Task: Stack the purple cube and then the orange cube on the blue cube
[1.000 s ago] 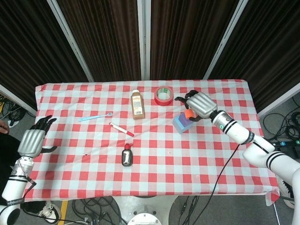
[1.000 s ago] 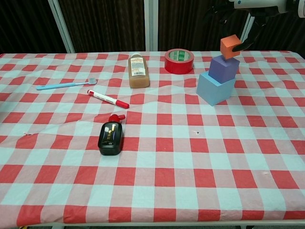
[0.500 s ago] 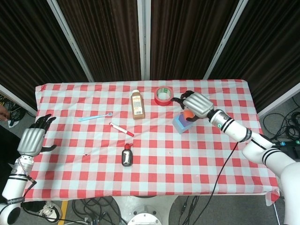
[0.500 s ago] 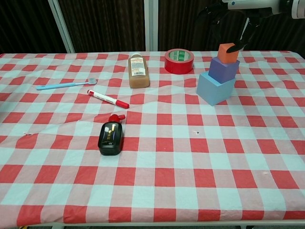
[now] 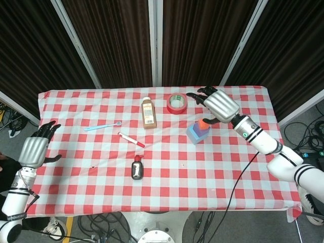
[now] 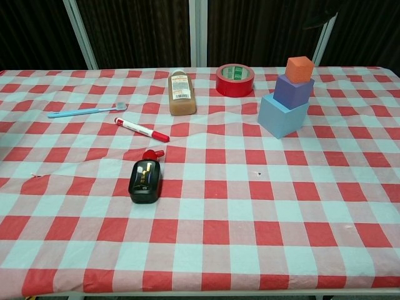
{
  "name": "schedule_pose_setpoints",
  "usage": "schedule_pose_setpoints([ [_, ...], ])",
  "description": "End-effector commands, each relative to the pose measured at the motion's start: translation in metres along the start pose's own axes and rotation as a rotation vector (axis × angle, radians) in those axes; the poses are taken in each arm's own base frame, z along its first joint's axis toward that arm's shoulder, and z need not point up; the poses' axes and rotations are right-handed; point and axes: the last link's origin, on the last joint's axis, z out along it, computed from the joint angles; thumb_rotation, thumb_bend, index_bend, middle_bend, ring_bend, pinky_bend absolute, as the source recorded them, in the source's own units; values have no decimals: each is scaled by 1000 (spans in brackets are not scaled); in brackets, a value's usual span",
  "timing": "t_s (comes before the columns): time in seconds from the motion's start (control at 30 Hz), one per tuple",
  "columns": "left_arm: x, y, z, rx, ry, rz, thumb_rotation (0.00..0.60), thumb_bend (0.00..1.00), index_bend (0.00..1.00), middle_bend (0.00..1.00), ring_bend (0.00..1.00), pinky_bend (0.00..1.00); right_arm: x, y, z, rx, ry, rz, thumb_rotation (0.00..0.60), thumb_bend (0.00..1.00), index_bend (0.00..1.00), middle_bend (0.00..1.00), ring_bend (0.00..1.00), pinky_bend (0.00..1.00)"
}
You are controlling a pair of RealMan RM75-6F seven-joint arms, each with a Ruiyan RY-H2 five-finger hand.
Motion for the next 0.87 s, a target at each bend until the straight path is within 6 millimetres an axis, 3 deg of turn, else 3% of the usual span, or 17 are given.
schedule_pose_setpoints([
  [0.03,-2,2,-1,-16,-2,-12,600,86,194,194,134,321,-12,-9,-82,-344,110,-189,600,122,44,196,37,82],
  [0.13,-2,6,-1,-47,0,-20,600,86,194,194,134,321,-32,-30,-120,-485,109,-146,600,122,0,158,10,15],
  [0.27,0,8,-3,-71,19,-21,600,85,194,194,134,321,-60,-49,-166,-582,106,-109,600,123,0,137,0,0],
  [0.43,2,10,-8,-76,41,-25,600,86,194,194,134,321,-85,-65,-209,-629,137,-93,600,122,0,127,0,0],
  [0.63,-1,14,-14,-83,42,-27,600,86,194,195,134,320,-104,-65,-233,-679,131,-56,600,123,0,127,0,0],
  [0.87,-2,15,-16,-79,40,-26,600,86,194,194,134,320,-109,-66,-235,-665,139,-28,600,123,0,126,0,0],
])
